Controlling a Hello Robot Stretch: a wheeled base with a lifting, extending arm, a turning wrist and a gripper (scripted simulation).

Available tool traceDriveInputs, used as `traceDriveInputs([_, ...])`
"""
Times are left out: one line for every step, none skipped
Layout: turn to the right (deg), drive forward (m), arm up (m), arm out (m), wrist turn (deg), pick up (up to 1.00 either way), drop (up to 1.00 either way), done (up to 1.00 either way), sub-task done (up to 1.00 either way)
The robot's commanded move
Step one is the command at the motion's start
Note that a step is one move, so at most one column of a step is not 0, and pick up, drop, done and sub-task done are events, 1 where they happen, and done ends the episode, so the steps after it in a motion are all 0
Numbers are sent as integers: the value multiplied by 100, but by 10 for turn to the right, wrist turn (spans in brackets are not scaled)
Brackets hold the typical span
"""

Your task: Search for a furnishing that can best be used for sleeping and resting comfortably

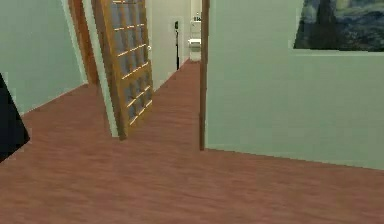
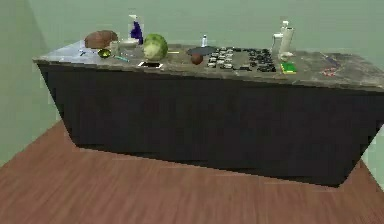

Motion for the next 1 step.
traceDriveInputs([0,100,0,0,0,0,0,0,0])
